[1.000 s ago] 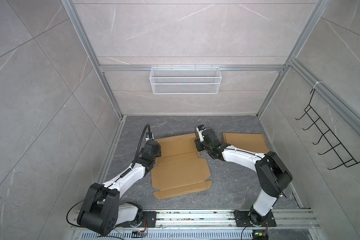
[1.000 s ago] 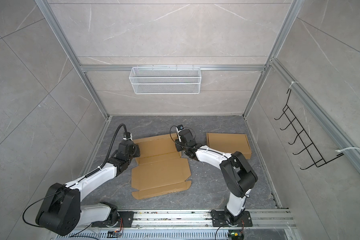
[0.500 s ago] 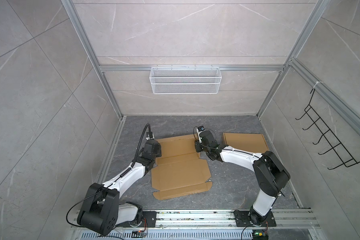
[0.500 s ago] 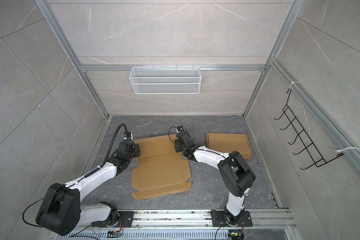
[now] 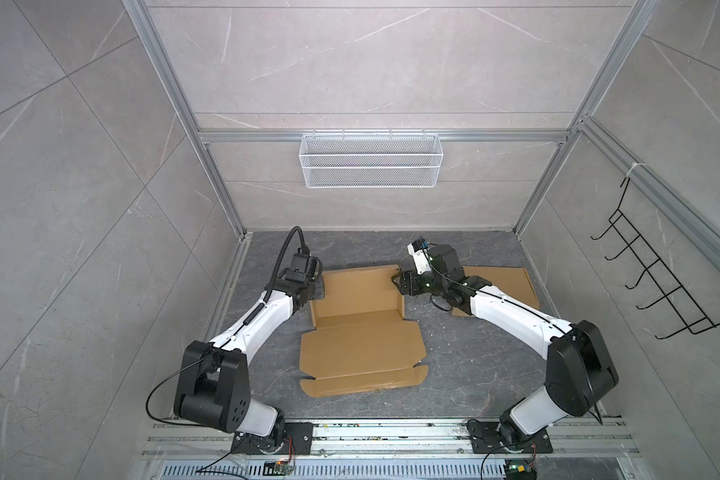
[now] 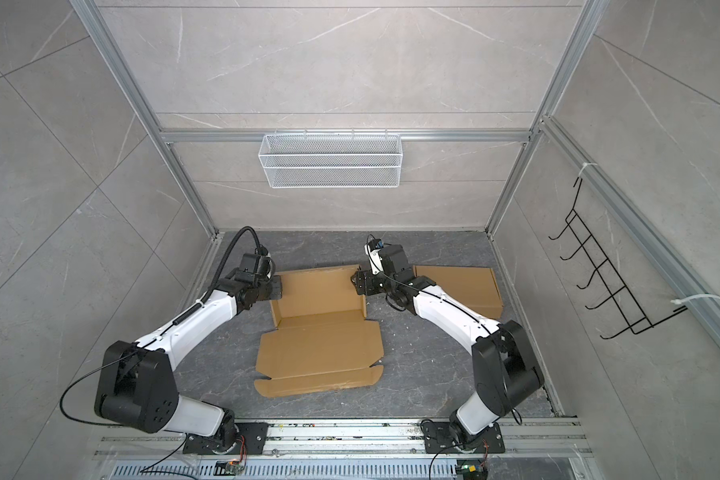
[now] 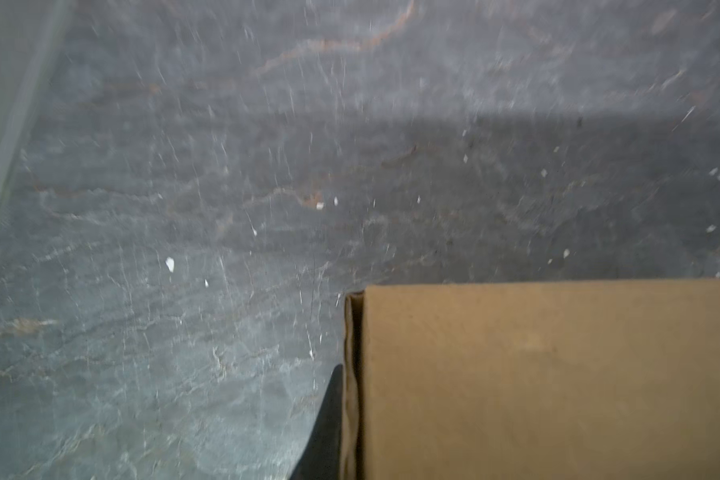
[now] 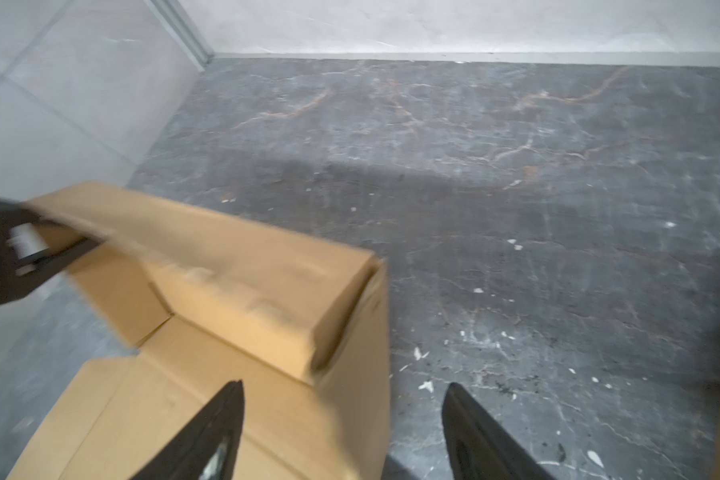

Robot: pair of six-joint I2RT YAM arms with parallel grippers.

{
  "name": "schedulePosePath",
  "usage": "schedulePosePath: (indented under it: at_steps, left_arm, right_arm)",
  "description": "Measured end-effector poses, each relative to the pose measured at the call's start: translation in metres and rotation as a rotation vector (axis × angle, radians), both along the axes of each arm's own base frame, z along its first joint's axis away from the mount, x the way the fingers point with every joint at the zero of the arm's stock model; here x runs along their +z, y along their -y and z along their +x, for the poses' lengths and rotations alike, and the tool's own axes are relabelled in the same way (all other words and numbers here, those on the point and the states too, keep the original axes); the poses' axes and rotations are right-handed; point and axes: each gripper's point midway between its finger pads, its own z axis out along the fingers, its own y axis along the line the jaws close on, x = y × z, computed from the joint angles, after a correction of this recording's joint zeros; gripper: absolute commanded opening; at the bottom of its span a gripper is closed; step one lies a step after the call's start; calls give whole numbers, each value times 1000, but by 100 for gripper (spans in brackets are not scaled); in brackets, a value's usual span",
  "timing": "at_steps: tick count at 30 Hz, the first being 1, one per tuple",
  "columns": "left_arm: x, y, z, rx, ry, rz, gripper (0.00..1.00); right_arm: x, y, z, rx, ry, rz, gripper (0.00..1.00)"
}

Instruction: Fold the paper box

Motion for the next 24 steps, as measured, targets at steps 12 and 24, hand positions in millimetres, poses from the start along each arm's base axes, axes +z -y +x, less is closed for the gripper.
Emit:
schedulePosePath:
  at_steps: [12,24]
  left_arm:
    - [-27,17,-5,-188,-397,46,0]
    - [-49,11,-7,-258,-638,164,3]
  right_arm:
    - [38,17,2,55,43,-46,76]
    - [-6,2,6,136,-70,-68,73]
